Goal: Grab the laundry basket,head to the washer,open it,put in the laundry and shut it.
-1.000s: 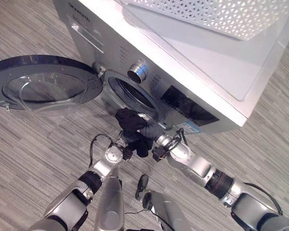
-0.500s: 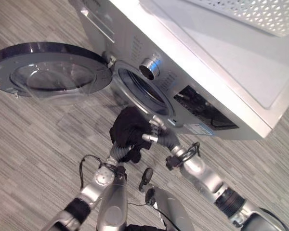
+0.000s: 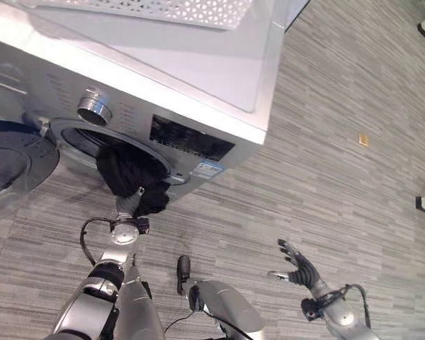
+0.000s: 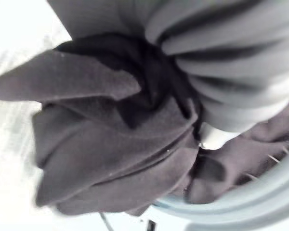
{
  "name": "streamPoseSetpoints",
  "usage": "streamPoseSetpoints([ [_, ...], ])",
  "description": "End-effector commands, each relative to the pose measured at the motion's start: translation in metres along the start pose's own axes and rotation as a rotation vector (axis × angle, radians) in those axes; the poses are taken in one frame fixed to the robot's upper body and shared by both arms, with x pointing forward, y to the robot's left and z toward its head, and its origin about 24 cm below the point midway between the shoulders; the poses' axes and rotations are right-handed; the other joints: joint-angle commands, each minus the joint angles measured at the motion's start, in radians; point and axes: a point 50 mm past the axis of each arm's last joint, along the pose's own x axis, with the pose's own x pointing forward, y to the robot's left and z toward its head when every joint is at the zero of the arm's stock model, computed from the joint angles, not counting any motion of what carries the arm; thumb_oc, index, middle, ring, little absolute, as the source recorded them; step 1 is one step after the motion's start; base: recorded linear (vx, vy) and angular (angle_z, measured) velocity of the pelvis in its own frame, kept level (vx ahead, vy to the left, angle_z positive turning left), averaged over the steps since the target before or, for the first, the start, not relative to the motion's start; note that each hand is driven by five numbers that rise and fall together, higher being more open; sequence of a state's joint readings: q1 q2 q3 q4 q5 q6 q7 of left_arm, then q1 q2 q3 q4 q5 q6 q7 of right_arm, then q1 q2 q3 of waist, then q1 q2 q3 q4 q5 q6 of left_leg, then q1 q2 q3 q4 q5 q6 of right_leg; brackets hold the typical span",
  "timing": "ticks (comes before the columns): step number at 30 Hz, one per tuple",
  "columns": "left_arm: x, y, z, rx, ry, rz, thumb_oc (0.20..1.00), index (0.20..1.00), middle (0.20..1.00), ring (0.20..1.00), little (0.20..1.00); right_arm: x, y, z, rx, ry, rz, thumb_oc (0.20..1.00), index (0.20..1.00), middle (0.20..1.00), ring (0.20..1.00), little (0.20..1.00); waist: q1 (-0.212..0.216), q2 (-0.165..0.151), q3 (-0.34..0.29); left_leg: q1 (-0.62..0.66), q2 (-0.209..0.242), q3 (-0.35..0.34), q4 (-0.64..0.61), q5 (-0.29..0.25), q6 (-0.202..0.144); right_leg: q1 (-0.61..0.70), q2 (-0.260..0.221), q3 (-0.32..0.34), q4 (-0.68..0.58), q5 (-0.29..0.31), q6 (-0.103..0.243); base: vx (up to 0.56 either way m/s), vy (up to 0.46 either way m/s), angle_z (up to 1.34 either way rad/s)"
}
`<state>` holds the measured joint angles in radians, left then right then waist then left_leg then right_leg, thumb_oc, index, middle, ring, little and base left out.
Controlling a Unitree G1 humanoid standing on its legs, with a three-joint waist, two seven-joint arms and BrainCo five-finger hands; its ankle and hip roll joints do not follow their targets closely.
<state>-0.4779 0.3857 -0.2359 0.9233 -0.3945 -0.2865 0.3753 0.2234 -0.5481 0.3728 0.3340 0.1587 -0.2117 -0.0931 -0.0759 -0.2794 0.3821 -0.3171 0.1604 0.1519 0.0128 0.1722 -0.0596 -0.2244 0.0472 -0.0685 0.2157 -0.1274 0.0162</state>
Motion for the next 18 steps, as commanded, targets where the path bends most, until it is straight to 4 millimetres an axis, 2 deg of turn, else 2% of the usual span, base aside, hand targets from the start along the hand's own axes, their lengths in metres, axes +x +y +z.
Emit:
streamPoseSetpoints([
  [1,0.011,0.016,0.019,-0.132,-0.065,0.085,0.200,0.200,0.200,0.200,0.200,0.002,-0.003,0.001,-0.036,0.000,-0.056,1.000,1.000,1.000,1.000,1.000,-0.009,-0.003,-0.050,-0.108,0.022,-0.060,0.030,-0.013,-0.022,0.042,-0.033,-0.003,-0.025,-0.074,0.040,-0.03,0.008,0.04],
  [4,0.020,0.028,0.027,-0.199,-0.049,0.145,0.200,0.200,0.200,0.200,0.200,0.002,0.001,-0.017,-0.052,0.086,-0.059,1.000,1.000,1.000,1.000,1.000,-0.017,-0.013,-0.053,-0.105,0.026,-0.057,0.034,-0.018,-0.022,0.035,-0.030,0.007,-0.020,-0.069,0.043,0.00,-0.001,-0.01],
  [6,0.020,0.028,0.027,-0.199,-0.050,0.145,0.200,0.200,0.200,0.200,0.200,0.003,0.001,-0.017,-0.052,0.085,-0.059,1.000,1.000,1.000,1.000,1.000,-0.017,-0.014,-0.052,-0.105,0.026,-0.057,0.034,-0.018,-0.022,0.035,-0.030,0.007,-0.020,-0.069,0.043,0.00,-0.001,-0.02],
  [8,0.031,0.034,0.043,-0.255,-0.060,0.178,0.200,0.200,0.200,0.200,0.200,0.002,0.006,-0.032,-0.044,0.163,-0.062,1.000,1.000,1.000,1.000,1.000,-0.021,-0.022,-0.055,-0.107,0.027,-0.059,0.042,-0.024,-0.022,0.027,-0.029,0.012,-0.016,-0.067,0.042,0.00,0.000,0.00],
  [9,0.031,0.034,0.043,-0.255,-0.061,0.178,0.200,0.200,0.200,0.200,0.200,0.002,0.006,-0.032,-0.044,0.163,-0.062,1.000,1.000,1.000,1.000,1.000,-0.021,-0.022,-0.055,-0.107,0.027,-0.059,0.043,-0.024,-0.022,0.027,-0.029,0.012,-0.016,-0.067,0.042,0.00,0.000,0.00],
  [12,0.047,0.038,0.083,-0.338,-0.123,0.192,0.200,0.200,0.200,0.200,0.200,-0.003,0.010,-0.056,-0.087,0.295,-0.061,1.000,1.000,1.000,1.000,1.000,-0.028,-0.028,-0.060,-0.122,0.022,-0.066,0.061,-0.035,-0.021,0.019,-0.032,0.013,-0.007,-0.068,0.039,0.01,-0.014,0.02],
  [13,0.047,0.038,0.084,-0.338,-0.124,0.192,0.200,0.200,0.200,0.200,0.200,-0.003,0.010,-0.056,-0.086,0.294,-0.061,1.000,1.000,1.000,1.000,1.000,-0.028,-0.028,-0.060,-0.123,0.022,-0.066,0.061,-0.035,-0.021,0.019,-0.032,0.013,-0.007,-0.068,0.039,0.01,-0.018,0.03],
  [14,0.051,0.039,0.094,-0.353,-0.141,0.189,0.200,0.200,0.200,0.200,0.200,-0.004,0.011,-0.061,-0.086,0.324,-0.057,1.000,1.000,1.000,1.000,1.000,-0.030,-0.030,-0.060,-0.127,0.020,-0.066,0.065,-0.037,-0.021,0.018,-0.033,0.014,-0.005,-0.070,0.039,0.10,-0.029,0.01],
  [15,0.053,0.039,0.101,-0.368,-0.149,0.188,0.200,0.200,0.200,0.200,0.200,-0.006,0.012,-0.065,-0.084,0.346,-0.054,1.000,1.000,1.000,1.000,1.000,-0.036,-0.035,-0.067,-0.120,0.013,-0.074,0.066,-0.063,-0.030,0.025,-0.037,0.021,-0.001,-0.090,0.038,0.10,-0.029,0.00],
  [16,0.053,0.040,0.101,-0.368,-0.151,0.188,0.200,0.200,0.200,0.200,0.200,-0.005,0.012,-0.065,-0.083,0.345,-0.054,1.000,1.000,1.000,1.000,1.000,-0.036,-0.035,-0.066,-0.121,0.013,-0.075,0.067,-0.063,-0.030,0.024,-0.037,0.020,-0.001,-0.091,0.038,0.12,-0.042,0.03],
  [17,0.059,0.042,0.122,-0.436,-0.178,0.181,0.200,0.200,0.200,0.200,0.200,-0.011,0.015,-0.078,-0.077,0.422,-0.052,1.000,1.000,1.000,1.000,1.000,-0.038,-0.037,-0.067,-0.135,0.007,-0.076,0.071,-0.066,-0.030,0.015,-0.038,0.019,0.004,-0.094,0.037,0.03,-0.019,0.04],
  [18,0.059,0.042,0.123,-0.436,-0.180,0.181,0.200,0.200,0.200,0.200,0.200,-0.010,0.015,-0.078,-0.077,0.421,-0.052,1.000,1.000,1.000,1.000,1.000,-0.038,-0.038,-0.066,-0.136,0.006,-0.076,0.072,-0.066,-0.030,0.014,-0.038,0.019,0.004,-0.095,0.037,0.03,-0.019,0.04],
])
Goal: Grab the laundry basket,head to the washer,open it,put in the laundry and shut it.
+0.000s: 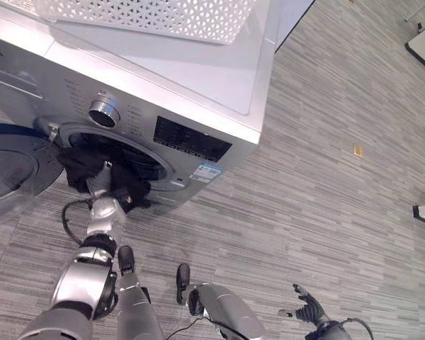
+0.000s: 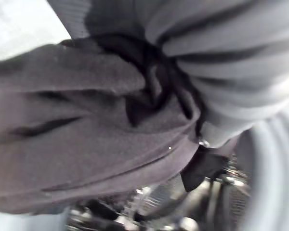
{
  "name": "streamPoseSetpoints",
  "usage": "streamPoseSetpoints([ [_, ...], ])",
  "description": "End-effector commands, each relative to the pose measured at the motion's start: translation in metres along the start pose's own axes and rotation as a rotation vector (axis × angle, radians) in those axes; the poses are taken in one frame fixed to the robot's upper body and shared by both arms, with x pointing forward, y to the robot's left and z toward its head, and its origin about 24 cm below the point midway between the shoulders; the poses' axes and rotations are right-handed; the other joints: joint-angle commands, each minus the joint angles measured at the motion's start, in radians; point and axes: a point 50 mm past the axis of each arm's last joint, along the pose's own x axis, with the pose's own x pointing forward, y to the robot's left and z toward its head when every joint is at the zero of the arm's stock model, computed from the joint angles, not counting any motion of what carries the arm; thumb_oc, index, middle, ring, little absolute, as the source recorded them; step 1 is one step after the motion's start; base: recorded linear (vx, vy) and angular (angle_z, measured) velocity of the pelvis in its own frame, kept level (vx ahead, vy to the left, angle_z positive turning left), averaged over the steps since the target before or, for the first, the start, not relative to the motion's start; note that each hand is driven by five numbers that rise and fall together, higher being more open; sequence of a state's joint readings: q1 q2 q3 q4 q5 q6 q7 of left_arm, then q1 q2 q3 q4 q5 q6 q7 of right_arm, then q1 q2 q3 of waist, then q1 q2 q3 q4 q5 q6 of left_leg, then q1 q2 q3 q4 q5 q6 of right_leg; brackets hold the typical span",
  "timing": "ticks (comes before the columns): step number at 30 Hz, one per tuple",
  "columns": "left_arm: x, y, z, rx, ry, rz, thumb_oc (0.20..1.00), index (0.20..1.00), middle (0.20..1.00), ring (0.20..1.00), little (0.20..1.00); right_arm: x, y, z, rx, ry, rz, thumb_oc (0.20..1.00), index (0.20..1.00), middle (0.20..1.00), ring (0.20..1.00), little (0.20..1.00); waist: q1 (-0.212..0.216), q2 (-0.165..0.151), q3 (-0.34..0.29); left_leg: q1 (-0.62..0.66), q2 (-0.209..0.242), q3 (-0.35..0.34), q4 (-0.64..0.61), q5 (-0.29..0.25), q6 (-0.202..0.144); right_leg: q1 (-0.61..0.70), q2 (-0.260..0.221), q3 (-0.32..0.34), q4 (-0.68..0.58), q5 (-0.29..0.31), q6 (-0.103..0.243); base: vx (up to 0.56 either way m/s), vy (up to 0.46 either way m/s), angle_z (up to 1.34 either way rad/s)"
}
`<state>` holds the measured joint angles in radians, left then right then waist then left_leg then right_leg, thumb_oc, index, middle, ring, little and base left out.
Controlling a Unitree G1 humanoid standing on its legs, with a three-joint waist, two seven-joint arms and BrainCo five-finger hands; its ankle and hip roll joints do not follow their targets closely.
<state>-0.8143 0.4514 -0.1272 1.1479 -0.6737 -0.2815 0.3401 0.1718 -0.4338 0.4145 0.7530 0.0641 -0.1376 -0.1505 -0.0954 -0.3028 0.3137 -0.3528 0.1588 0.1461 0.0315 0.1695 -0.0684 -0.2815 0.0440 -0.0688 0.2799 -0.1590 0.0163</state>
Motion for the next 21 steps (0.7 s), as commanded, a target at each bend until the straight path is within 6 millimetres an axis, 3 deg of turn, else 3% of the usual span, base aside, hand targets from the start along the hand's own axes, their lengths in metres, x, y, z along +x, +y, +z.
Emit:
streamPoseSetpoints([
  [1,0.012,-0.001,0.043,-0.105,-0.117,-0.008,0.200,0.200,0.200,0.200,0.200,0.004,-0.005,0.001,0.009,0.020,-0.034,1.000,1.000,1.000,1.000,1.000,-0.019,-0.015,0.002,-0.101,0.008,-0.070,0.053,-0.063,-0.022,0.071,-0.035,0.019,-0.060,-0.063,0.037,0.00,0.000,0.00],
  [2,0.015,-0.004,0.052,-0.164,-0.124,-0.013,0.200,0.200,0.200,0.200,0.200,0.003,-0.001,-0.007,0.036,0.068,-0.032,1.000,1.000,1.000,1.000,1.000,-0.022,-0.013,0.002,-0.110,0.005,-0.068,0.053,-0.062,-0.022,0.061,-0.036,0.017,-0.058,-0.062,0.037,0.00,0.000,0.00],
  [5,0.018,-0.009,0.069,-0.225,-0.145,-0.022,0.200,0.200,0.200,0.200,0.200,0.006,0.001,-0.005,0.056,0.068,-0.032,1.000,1.000,1.000,1.000,1.000,-0.033,-0.013,0.001,-0.129,0.001,-0.065,0.051,-0.061,-0.022,0.044,-0.038,0.018,-0.059,-0.056,0.039,0.02,0.007,0.01],
  [11,0.022,-0.013,0.093,-0.523,-0.153,0.014,0.200,0.200,0.200,0.200,0.200,0.013,0.002,0.020,0.128,-0.017,-0.043,1.000,1.000,1.000,1.000,1.000,-0.050,-0.013,0.007,-0.170,-0.012,-0.061,0.057,-0.068,-0.020,0.013,-0.048,0.018,-0.062,-0.047,0.046,0.02,0.013,0.00],
  [21,0.021,-0.022,0.094,-0.710,-0.094,0.037,0.200,0.200,0.200,0.200,0.200,0.021,0.004,0.058,0.238,-0.132,-0.051,1.000,1.000,1.000,1.000,1.000,-0.063,-0.020,0.046,-0.209,-0.032,-0.056,0.065,-0.084,-0.013,-0.024,-0.055,0.026,-0.065,-0.035,0.045,0.04,0.012,-0.01],
])
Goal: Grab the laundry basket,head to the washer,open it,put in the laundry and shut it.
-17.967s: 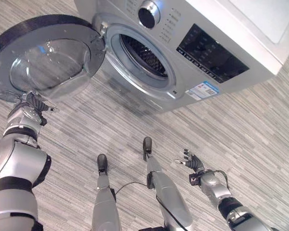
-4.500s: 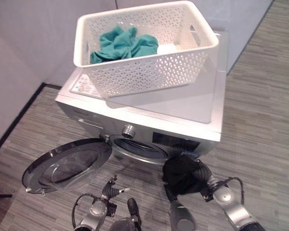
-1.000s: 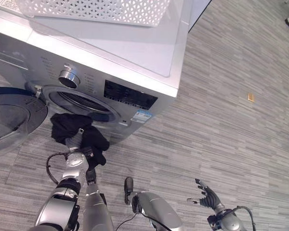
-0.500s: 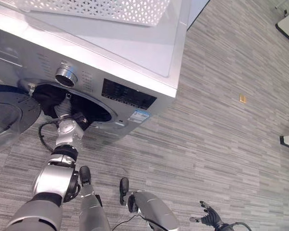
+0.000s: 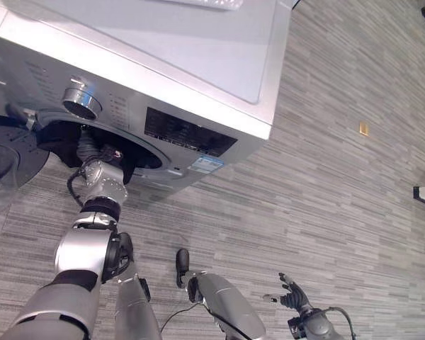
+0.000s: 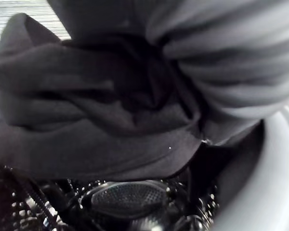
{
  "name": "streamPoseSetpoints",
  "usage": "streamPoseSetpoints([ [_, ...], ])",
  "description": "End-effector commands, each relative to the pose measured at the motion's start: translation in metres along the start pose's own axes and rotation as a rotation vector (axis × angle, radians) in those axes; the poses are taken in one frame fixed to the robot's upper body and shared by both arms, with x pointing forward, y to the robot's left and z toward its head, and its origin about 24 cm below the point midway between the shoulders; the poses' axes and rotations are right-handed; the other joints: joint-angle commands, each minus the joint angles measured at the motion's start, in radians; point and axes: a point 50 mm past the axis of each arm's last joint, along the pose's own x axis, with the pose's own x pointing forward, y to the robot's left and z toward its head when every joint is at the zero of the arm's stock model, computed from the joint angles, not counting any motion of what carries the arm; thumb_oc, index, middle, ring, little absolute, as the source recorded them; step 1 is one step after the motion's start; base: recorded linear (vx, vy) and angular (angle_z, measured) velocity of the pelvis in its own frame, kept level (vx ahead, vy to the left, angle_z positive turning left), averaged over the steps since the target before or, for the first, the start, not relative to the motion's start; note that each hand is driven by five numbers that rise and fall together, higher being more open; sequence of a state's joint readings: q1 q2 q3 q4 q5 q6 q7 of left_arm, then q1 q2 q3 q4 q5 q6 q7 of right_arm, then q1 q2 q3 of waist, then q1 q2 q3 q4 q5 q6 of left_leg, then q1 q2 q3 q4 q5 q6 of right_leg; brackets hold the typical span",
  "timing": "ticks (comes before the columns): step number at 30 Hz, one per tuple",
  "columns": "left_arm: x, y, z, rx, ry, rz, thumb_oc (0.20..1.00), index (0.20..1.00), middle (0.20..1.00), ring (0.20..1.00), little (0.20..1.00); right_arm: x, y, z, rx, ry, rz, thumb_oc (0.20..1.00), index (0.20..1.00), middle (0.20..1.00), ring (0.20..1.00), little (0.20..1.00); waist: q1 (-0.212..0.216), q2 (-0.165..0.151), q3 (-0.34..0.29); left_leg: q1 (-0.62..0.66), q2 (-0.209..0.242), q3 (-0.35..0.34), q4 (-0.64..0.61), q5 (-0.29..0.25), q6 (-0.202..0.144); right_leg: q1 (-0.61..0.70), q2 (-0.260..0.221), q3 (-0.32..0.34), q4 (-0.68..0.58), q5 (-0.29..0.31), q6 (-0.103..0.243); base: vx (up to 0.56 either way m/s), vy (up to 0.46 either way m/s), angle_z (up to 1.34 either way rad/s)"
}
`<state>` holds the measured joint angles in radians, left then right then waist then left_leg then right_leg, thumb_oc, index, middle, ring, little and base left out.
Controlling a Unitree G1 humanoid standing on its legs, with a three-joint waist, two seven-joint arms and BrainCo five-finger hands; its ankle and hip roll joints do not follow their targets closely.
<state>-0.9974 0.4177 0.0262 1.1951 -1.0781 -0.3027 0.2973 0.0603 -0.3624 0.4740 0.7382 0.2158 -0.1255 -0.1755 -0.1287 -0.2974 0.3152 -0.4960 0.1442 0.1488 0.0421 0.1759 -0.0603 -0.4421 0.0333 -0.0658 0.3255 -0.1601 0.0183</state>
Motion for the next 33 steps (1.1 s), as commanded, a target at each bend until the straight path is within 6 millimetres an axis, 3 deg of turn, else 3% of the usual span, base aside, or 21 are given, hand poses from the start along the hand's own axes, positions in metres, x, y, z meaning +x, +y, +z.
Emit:
streamPoseSetpoints([
  [1,0.006,-0.028,0.042,-0.133,-0.112,-0.055,0.200,0.200,0.200,0.200,0.200,0.005,-0.013,0.017,0.086,-0.055,-0.079,1.000,1.000,1.000,1.000,1.000,-0.032,-0.025,0.047,-0.071,-0.021,-0.058,0.055,-0.094,-0.020,0.134,-0.045,0.025,-0.115,-0.031,0.044,0.03,0.013,-0.01],
  [5,0.004,-0.033,0.036,-0.179,-0.089,-0.053,0.200,0.200,0.200,0.200,0.200,0.005,-0.011,0.025,0.100,-0.083,-0.074,1.000,1.000,1.000,1.000,1.000,-0.039,-0.027,0.060,-0.087,-0.029,-0.056,0.060,-0.104,-0.015,0.125,-0.052,0.031,-0.126,-0.022,0.048,0.00,0.000,0.00],
  [10,0.003,-0.041,0.044,-0.247,-0.101,-0.050,0.200,0.200,0.200,0.200,0.200,0.006,-0.012,0.038,0.122,-0.135,-0.080,1.000,1.000,1.000,1.000,1.000,-0.048,-0.033,0.078,-0.114,-0.038,-0.054,0.068,-0.117,-0.010,0.099,-0.055,0.037,-0.130,-0.015,0.052,0.00,0.000,0.00],
  [19,0.003,-0.064,0.104,-0.271,-0.255,-0.115,0.200,0.200,0.200,0.200,0.200,0.005,-0.025,0.055,0.131,-0.221,-0.104,1.000,1.000,1.000,1.000,1.000,-0.085,-0.050,0.076,-0.197,-0.051,-0.042,0.099,-0.158,0.007,0.046,-0.073,0.064,-0.168,0.032,0.084,0.03,0.044,-0.07],
  [21,0.000,-0.073,0.132,-0.288,-0.338,-0.153,0.200,0.200,0.200,0.200,0.200,0.005,-0.029,0.063,0.129,-0.255,-0.110,1.000,1.000,1.000,1.000,1.000,-0.096,-0.059,0.069,-0.232,-0.055,-0.042,0.120,-0.181,0.015,0.033,-0.081,0.076,-0.180,0.054,0.101,0.04,0.047,-0.06],
  [24,-0.004,-0.079,0.151,-0.312,-0.392,-0.186,0.200,0.200,0.200,0.200,0.200,0.003,-0.034,0.066,0.129,-0.275,-0.115,1.000,1.000,1.000,1.000,1.000,-0.108,-0.065,0.061,-0.272,-0.059,-0.045,0.159,-0.210,0.024,0.019,-0.090,0.088,-0.186,0.067,0.112,0.03,0.045,-0.14],
  [28,-0.011,-0.090,0.158,-0.396,-0.414,-0.248,0.200,0.200,0.200,0.200,0.200,0.003,-0.040,0.065,0.141,-0.272,-0.145,1.000,1.000,1.000,1.000,1.000,-0.117,-0.063,0.058,-0.315,-0.070,-0.054,0.206,-0.250,0.039,0.010,-0.101,0.101,-0.182,0.063,0.117,0.02,0.024,-0.04],
  [33,-0.016,-0.102,0.160,-0.452,-0.403,-0.262,0.200,0.200,0.200,0.200,0.200,0.003,-0.049,0.079,0.153,-0.321,-0.168,1.000,1.000,1.000,1.000,1.000,-0.118,-0.072,0.077,-0.357,-0.079,-0.057,0.242,-0.277,0.048,-0.023,-0.096,0.098,-0.157,0.048,0.104,-0.01,0.009,0.05],
])
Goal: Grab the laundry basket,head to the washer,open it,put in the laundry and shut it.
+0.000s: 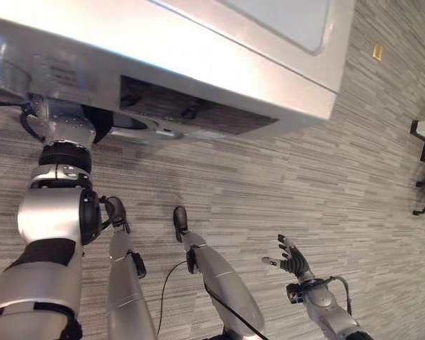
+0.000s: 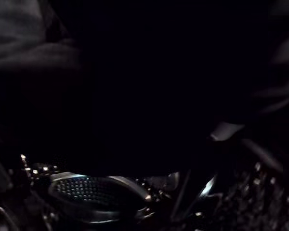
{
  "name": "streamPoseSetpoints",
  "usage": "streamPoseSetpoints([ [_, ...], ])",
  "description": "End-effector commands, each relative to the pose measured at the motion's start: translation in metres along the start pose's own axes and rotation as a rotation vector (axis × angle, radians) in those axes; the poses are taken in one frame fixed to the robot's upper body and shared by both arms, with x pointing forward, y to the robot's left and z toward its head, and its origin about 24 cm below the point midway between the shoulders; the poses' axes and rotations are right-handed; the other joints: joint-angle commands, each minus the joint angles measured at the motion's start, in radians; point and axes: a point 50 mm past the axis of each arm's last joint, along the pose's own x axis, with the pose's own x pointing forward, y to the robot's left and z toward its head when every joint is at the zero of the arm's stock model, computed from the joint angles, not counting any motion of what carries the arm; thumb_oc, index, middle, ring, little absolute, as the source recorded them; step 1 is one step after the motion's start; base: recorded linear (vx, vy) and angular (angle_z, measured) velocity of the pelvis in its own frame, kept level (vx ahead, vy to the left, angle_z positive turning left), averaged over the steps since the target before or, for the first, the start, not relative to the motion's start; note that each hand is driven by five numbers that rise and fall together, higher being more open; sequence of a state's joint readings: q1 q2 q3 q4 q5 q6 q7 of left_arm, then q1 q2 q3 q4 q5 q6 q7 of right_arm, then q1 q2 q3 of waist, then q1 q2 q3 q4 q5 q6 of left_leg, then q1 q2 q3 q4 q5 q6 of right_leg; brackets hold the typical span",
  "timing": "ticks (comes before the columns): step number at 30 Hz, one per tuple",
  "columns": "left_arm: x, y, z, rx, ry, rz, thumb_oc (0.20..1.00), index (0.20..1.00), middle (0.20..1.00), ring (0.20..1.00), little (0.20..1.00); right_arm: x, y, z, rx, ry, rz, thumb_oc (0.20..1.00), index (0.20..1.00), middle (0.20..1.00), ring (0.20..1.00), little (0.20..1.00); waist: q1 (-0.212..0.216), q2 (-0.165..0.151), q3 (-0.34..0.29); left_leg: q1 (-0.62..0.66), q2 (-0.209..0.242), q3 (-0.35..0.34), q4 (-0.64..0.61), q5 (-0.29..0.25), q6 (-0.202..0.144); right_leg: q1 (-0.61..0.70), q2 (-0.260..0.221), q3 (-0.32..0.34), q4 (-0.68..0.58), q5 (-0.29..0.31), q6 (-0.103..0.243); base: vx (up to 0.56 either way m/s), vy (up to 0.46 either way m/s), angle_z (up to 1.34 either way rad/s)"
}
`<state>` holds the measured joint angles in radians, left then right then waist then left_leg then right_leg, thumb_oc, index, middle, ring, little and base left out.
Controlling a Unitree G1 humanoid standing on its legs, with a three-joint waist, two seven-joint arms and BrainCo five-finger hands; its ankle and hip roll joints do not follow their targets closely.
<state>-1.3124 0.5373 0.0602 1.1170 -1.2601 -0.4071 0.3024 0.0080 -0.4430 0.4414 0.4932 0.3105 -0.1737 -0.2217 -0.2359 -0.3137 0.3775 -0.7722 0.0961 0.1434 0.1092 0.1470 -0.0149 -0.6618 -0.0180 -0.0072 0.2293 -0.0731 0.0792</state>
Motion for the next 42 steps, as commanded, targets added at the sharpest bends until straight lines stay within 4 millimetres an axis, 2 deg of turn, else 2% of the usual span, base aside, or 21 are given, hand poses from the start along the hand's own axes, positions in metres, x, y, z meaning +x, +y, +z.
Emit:
streamPoseSetpoints([
  [1,0.006,-0.023,0.034,-0.032,-0.122,-0.078,0.200,0.200,0.200,0.200,0.200,0.005,-0.022,0.008,0.040,-0.022,-0.105,1.000,1.000,1.000,1.000,1.000,-0.011,-0.056,0.015,-0.083,-0.031,-0.053,0.177,-0.249,0.003,0.195,-0.044,0.039,-0.059,-0.041,0.043,0.00,0.000,0.00],
  [4,0.005,-0.034,0.036,-0.029,-0.123,-0.103,0.200,0.200,0.200,0.200,0.200,0.006,-0.026,0.013,0.042,-0.041,-0.109,1.000,1.000,1.000,1.000,1.000,-0.013,-0.055,0.019,-0.087,-0.033,-0.052,0.178,-0.251,0.005,0.183,-0.038,0.036,-0.048,-0.049,0.038,0.00,0.000,0.00],
  [6,0.001,-0.053,0.033,-0.021,-0.112,-0.140,0.200,0.200,0.200,0.200,0.200,0.006,-0.029,0.016,0.016,-0.046,-0.110,1.000,1.000,1.000,1.000,1.000,-0.018,-0.045,0.019,-0.088,-0.039,-0.055,0.181,-0.251,0.011,0.167,-0.030,0.028,-0.031,-0.051,0.035,0.00,0.000,0.00],
  [8,-0.001,-0.062,0.033,-0.037,-0.116,-0.144,0.200,0.200,0.200,0.200,0.200,0.007,-0.030,0.016,0.006,-0.042,-0.115,1.000,1.000,1.000,1.000,1.000,-0.018,-0.040,0.019,-0.084,-0.041,-0.056,0.178,-0.249,0.011,0.167,-0.029,0.027,-0.030,-0.050,0.036,0.00,0.000,0.00],
  [11,-0.016,-0.102,0.034,-0.118,-0.135,-0.210,0.200,0.200,0.200,0.200,0.200,0.008,-0.037,0.020,-0.041,-0.045,-0.119,1.000,1.000,1.000,1.000,1.000,-0.009,-0.019,0.020,-0.065,-0.050,-0.054,0.168,-0.244,0.013,0.175,-0.027,0.031,-0.025,-0.052,0.034,0.00,0.000,0.00],
  [13,-0.035,-0.143,0.045,-0.178,-0.181,-0.333,0.200,0.200,0.200,0.200,0.200,0.010,-0.047,0.028,-0.061,-0.069,-0.138,1.000,1.000,1.000,1.000,1.000,-0.004,-0.004,0.016,-0.056,-0.052,-0.054,0.158,-0.236,0.012,0.182,-0.028,0.030,-0.028,-0.052,0.036,0.00,0.000,0.00],
  [15,-0.049,-0.169,0.055,-0.168,-0.220,-0.426,0.200,0.200,0.200,0.200,0.200,0.008,-0.057,0.034,-0.077,-0.090,-0.149,1.000,1.000,1.000,1.000,1.000,-0.002,0.005,0.011,-0.057,-0.056,-0.056,0.153,-0.229,0.010,0.184,-0.026,0.028,-0.032,-0.054,0.035,0.00,-0.016,0.02],
  [16,-0.051,-0.180,0.064,-0.135,-0.243,-0.459,1.000,1.000,1.000,1.000,1.000,0.006,-0.066,0.041,-0.086,-0.118,-0.159,1.000,1.000,1.000,1.000,1.000,-0.004,0.009,0.011,-0.061,-0.056,-0.059,0.152,-0.224,0.010,0.181,-0.025,0.026,-0.033,-0.057,0.032,0.00,-0.030,0.05],
  [17,-0.050,-0.183,0.072,-0.118,-0.262,-0.472,1.000,1.000,1.000,1.000,1.000,0.004,-0.072,0.047,-0.091,-0.141,-0.166,1.000,1.000,1.000,1.000,1.000,-0.006,0.012,0.012,-0.067,-0.057,-0.059,0.153,-0.223,0.010,0.176,-0.025,0.025,-0.032,-0.059,0.030,-0.01,-0.006,0.06],
  [18,-0.041,-0.187,0.081,0.051,-0.264,-0.494,1.000,1.000,1.000,1.000,1.000,0.003,-0.091,0.057,-0.089,-0.169,-0.218,1.000,1.000,1.000,1.000,1.000,-0.011,0.029,0.010,-0.088,-0.063,-0.060,0.155,-0.221,0.013,0.165,-0.027,0.020,-0.035,-0.056,0.028,0.00,0.000,0.00],
  [20,-0.029,-0.177,0.082,0.271,-0.278,-0.488,1.000,1.000,1.000,1.000,1.000,0.001,-0.102,0.057,-0.079,-0.168,-0.260,1.000,1.000,1.000,1.000,1.000,-0.009,0.046,0.015,-0.100,-0.067,-0.060,0.160,-0.222,0.016,0.152,-0.030,0.014,-0.032,-0.053,0.029,0.00,0.006,-0.02],
  [22,-0.006,-0.141,0.079,0.535,-0.242,-0.376,1.000,1.000,1.000,1.000,1.000,-0.002,-0.106,0.052,-0.081,-0.149,-0.276,1.000,1.000,1.000,1.000,1.000,0.000,0.062,0.020,-0.117,-0.070,-0.063,0.159,-0.213,0.018,0.144,-0.033,0.009,-0.034,-0.047,0.032,0.00,0.000,0.00],
  [27,-0.006,-0.137,0.073,0.672,-0.286,-0.390,1.000,1.000,1.000,1.000,1.000,-0.007,-0.097,0.038,-0.071,-0.114,-0.237,1.000,1.000,1.000,1.000,1.000,0.002,0.063,0.016,-0.140,-0.074,-0.072,0.159,-0.209,0.017,0.131,-0.037,0.005,-0.039,-0.033,0.038,0.00,-0.008,0.06],
  [28,-0.003,-0.127,0.068,0.813,-0.295,-0.383,1.000,1.000,1.000,1.000,1.000,-0.011,-0.093,0.031,-0.072,-0.095,-0.204,1.000,1.000,1.000,1.000,1.000,0.004,0.065,0.015,-0.140,-0.074,-0.071,0.158,-0.207,0.018,0.133,-0.036,0.007,-0.040,-0.033,0.038,0.00,-0.003,0.05],
  [29,-0.003,-0.127,0.068,0.816,-0.296,-0.382,1.000,1.000,1.000,1.000,1.000,-0.011,-0.093,0.031,-0.071,-0.095,-0.203,1.000,1.000,1.000,1.000,1.000,0.004,0.064,0.014,-0.140,-0.074,-0.071,0.158,-0.207,0.018,0.133,-0.036,0.008,-0.040,-0.033,0.038,-0.01,0.011,0.09],
  [31,-0.003,-0.126,0.060,1.135,-0.364,-0.426,1.000,1.000,1.000,1.000,1.000,-0.014,-0.094,0.029,-0.056,-0.097,-0.177,1.000,1.000,1.000,1.000,1.000,0.008,0.068,0.018,-0.134,-0.073,-0.068,0.153,-0.200,0.017,0.135,-0.035,0.013,-0.037,-0.035,0.035,-0.02,0.026,0.09],
  [35,-0.001,-0.121,0.059,1.715,-0.526,-0.435,1.000,1.000,1.000,1.000,1.000,-0.013,-0.099,0.035,-0.072,-0.125,-0.152,1.000,1.000,1.000,1.000,1.000,0.014,0.076,0.021,-0.121,-0.064,-0.058,0.144,-0.184,0.015,0.130,-0.029,0.018,-0.025,-0.038,0.032,0.00,0.000,0.00],
  [36,-0.001,-0.122,0.060,1.718,-0.529,-0.435,1.000,1.000,1.000,1.000,1.000,-0.012,-0.098,0.035,-0.069,-0.126,-0.151,1.000,1.000,1.000,1.000,1.000,0.015,0.073,0.023,-0.120,-0.064,-0.058,0.144,-0.184,0.015,0.131,-0.029,0.018,-0.025,-0.038,0.032,-0.02,0.030,0.02],
  [38,0.009,-0.108,0.072,2.173,-0.580,-0.319,1.000,1.000,1.000,1.000,1.000,-0.010,-0.110,0.048,-0.135,-0.148,-0.154,1.000,1.000,1.000,1.000,1.000,0.010,0.075,0.021,-0.112,-0.057,-0.052,0.140,-0.179,0.016,0.126,-0.022,0.023,-0.017,-0.039,0.029,-0.03,0.053,0.03],
  [41,0.008,-0.111,0.069,2.380,-0.632,-0.328,1.000,1.000,1.000,1.000,1.000,-0.010,-0.122,0.052,-0.167,-0.146,-0.183,1.000,1.000,1.000,1.000,1.000,0.007,0.077,0.019,-0.105,-0.052,-0.053,0.136,-0.177,0.016,0.124,-0.021,0.025,-0.015,-0.039,0.029,-0.01,0.018,-0.01],
  [42,0.008,-0.111,0.069,2.381,-0.633,-0.328,1.000,1.000,1.000,1.000,1.000,-0.010,-0.121,0.053,-0.167,-0.146,-0.183,1.000,1.000,1.000,1.000,1.000,0.007,0.076,0.019,-0.105,-0.052,-0.053,0.136,-0.177,0.016,0.124,-0.021,0.025,-0.014,-0.039,0.029,-0.02,0.003,-0.03],
])
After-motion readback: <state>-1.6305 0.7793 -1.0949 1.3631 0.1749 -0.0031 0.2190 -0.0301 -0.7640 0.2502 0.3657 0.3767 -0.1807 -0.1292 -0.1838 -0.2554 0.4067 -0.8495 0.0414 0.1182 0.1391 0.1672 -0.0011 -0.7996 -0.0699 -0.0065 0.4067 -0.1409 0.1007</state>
